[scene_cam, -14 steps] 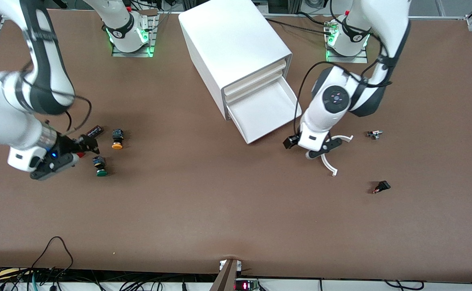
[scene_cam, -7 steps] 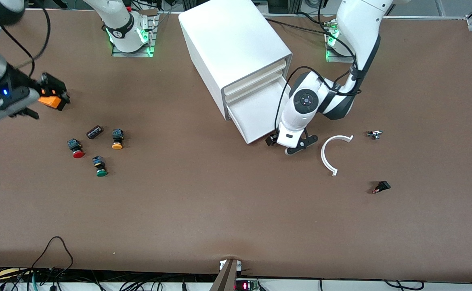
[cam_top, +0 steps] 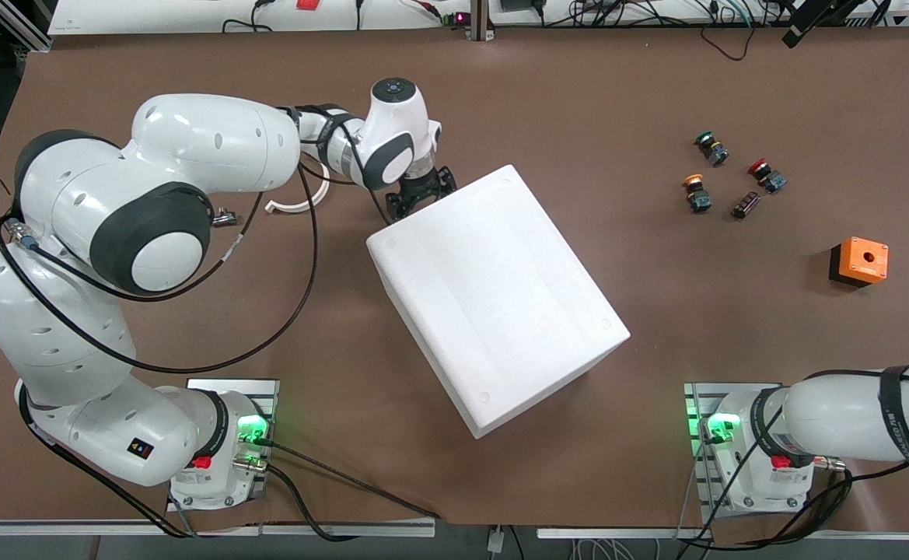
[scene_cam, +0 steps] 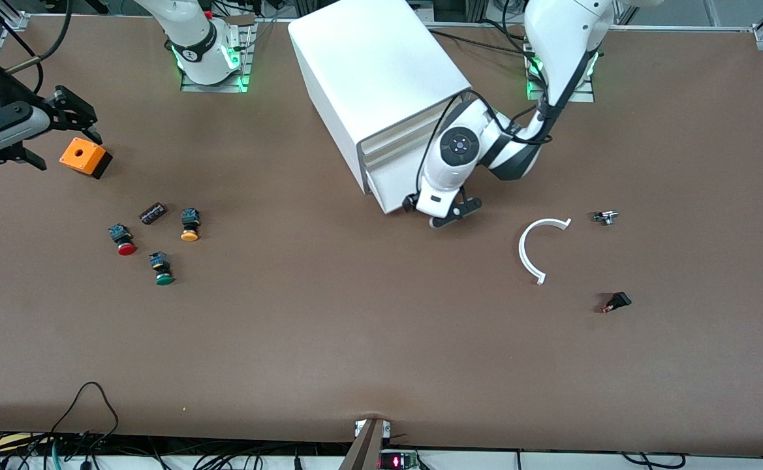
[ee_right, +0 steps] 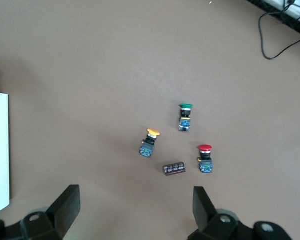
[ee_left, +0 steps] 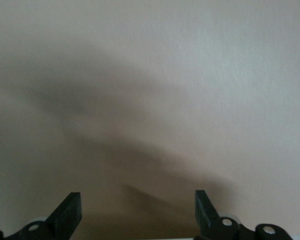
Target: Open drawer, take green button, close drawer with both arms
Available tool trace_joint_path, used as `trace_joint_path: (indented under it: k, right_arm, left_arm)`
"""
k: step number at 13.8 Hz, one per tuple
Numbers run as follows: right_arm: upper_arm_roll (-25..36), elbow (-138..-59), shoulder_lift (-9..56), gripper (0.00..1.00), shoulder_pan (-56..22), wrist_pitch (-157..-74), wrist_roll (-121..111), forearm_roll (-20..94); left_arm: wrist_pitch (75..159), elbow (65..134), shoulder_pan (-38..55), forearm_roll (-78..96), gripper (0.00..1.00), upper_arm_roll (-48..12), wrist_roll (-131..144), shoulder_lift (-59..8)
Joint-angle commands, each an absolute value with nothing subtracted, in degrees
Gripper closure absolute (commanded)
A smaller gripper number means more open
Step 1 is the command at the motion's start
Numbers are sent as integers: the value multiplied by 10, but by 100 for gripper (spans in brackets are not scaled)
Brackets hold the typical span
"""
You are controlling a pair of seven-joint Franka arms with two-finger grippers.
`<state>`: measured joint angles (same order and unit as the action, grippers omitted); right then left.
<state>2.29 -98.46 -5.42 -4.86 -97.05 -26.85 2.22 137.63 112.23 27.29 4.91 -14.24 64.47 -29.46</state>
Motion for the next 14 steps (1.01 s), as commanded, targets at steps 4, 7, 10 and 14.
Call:
trace_joint_path:
  k: [4, 7, 10, 14]
  right_arm:
    - [23, -952, -39, 1, -44, -970, -259, 15]
    - [30, -935, -5, 1, -40, -985, -258, 22]
    - [30, -929, 5, 1, -44, -979, -259, 17]
    - [30, -927, 11, 0, -42, -979, -262, 3]
  left_arm:
    - [1362, 1119, 278, 95, 0, -201, 645, -298]
    - [1363, 1119, 279, 95, 0, -217, 643, -308]
    - [1362, 1117, 274, 95, 0, -220, 641, -309]
    - [1361, 1112, 224, 94, 0, -214, 582, -296]
